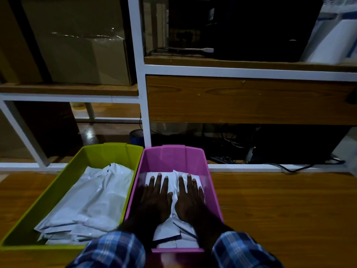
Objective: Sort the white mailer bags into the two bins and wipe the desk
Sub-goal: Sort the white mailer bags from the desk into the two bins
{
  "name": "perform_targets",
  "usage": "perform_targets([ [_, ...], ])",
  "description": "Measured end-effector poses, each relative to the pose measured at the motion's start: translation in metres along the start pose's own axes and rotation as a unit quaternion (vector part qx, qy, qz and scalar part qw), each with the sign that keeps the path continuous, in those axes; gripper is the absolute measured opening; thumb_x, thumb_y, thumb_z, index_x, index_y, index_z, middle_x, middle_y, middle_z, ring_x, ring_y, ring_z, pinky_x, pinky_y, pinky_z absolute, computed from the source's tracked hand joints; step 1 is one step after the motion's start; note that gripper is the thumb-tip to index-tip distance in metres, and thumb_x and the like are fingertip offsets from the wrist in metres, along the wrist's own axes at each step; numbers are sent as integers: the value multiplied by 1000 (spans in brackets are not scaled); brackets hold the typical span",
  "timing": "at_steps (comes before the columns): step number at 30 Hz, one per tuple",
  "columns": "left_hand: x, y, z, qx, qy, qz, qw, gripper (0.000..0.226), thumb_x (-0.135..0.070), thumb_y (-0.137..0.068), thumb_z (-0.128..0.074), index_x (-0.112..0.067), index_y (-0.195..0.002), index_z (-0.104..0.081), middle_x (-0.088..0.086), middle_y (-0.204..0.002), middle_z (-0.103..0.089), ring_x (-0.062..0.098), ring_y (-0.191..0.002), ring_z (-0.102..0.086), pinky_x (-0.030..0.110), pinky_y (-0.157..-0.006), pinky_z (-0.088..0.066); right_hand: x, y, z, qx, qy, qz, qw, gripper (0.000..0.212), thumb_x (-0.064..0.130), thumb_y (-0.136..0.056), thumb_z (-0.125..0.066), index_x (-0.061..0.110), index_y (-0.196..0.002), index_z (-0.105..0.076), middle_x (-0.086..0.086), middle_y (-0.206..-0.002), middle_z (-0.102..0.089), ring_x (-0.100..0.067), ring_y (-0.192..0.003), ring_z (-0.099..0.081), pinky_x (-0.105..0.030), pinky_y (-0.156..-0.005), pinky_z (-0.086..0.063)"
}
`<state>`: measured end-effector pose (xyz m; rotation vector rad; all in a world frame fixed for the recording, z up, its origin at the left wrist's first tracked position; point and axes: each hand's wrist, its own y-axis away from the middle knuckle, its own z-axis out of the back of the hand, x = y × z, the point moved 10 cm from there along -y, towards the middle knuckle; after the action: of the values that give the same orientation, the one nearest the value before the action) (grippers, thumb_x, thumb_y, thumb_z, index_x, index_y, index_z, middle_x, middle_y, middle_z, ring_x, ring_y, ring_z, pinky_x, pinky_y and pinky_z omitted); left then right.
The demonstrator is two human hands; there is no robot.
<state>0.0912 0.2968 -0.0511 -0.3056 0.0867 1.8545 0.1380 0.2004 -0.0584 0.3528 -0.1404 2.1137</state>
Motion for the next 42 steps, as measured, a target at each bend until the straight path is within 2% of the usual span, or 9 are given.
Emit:
perform_targets([
  [5,-2,1,4,-21,25,-4,999,58,-42,-100,-12,-10,-136,-43,20,-137,-51,42,-122,-51,57,-90,-47,-7,-4,-5,-40,-6,-20,999,65,38,-81,-36,12,-140,-39,-19,-137,-54,-35,-122,-56,-54,-95,-45],
  [13,-1,-1,-1,-19,18,1,1000,60,-45,-98,-7,-10,-135,-39,20,-135,-53,43,-120,-53,58,-86,-48,-9,-1,-7,-68,31,-13,997,65,39,-79,-41,16,-139,-38,-16,-136,-55,-32,-121,-57,-58,-97,-42],
  [18,-3,-3,-3,-18,21,-10,1000,61,-45,-98,-10,-9,-133,-44,22,-133,-54,44,-118,-54,59,-83,-49,-9,0,-8,-45,26,-14,999,63,32,-78,-36,11,-135,-54,-18,-133,-57,-35,-119,-58,-60,-94,-43],
  [25,-6,-1,0,-31,33,-16,999,57,-44,-98,-12,-10,-131,-43,22,-129,-58,44,-113,-58,57,-80,-52,-7,0,-7,-75,20,10,997,65,40,-80,-41,14,-139,-37,-16,-134,-57,-32,-121,-57,-53,-105,-35],
  [29,-4,-2,-2,-22,33,-13,999,56,-44,-98,-12,-10,-131,-43,22,-129,-58,43,-113,-58,56,-80,-52,-5,0,-2,-73,-12,1,997,51,37,-98,-17,12,-137,-39,-16,-130,-60,-34,-116,-61,-55,-98,-44],
  [33,-3,-4,-5,-8,36,-5,999,58,-45,-99,-9,-10,-131,-43,22,-128,-58,44,-112,-58,58,-79,-51,-8,-2,-5,-54,1,-16,998,63,38,-99,0,10,-150,-25,-17,-128,-61,-34,-114,-62,-58,-90,-47],
  [36,-4,-4,-4,-6,34,-5,999,57,-44,-99,-9,-10,-131,-43,22,-128,-59,43,-112,-59,57,-79,-52,-12,-3,-11,-48,16,-22,998,66,38,-99,-2,11,-134,-51,-19,-128,-60,-36,-114,-62,-60,-90,-46],
  [40,-5,-5,-7,-4,22,-11,1000,58,-45,-99,-8,-11,-131,-42,21,-129,-58,43,-113,-59,58,-80,-51,-10,-4,-7,-55,33,-11,998,49,31,-95,-15,13,-130,-44,-17,-123,-65,-32,-109,-65,-57,-86,-49],
  [42,-5,-5,-12,9,14,-18,1000,59,-45,-98,-9,-10,-131,-43,22,-129,-58,43,-113,-58,58,-81,-50,-7,-4,-11,-11,40,-6,999,57,31,-78,-30,13,-128,-49,-17,-118,-67,-32,-105,-67,-57,-80,-52],
])
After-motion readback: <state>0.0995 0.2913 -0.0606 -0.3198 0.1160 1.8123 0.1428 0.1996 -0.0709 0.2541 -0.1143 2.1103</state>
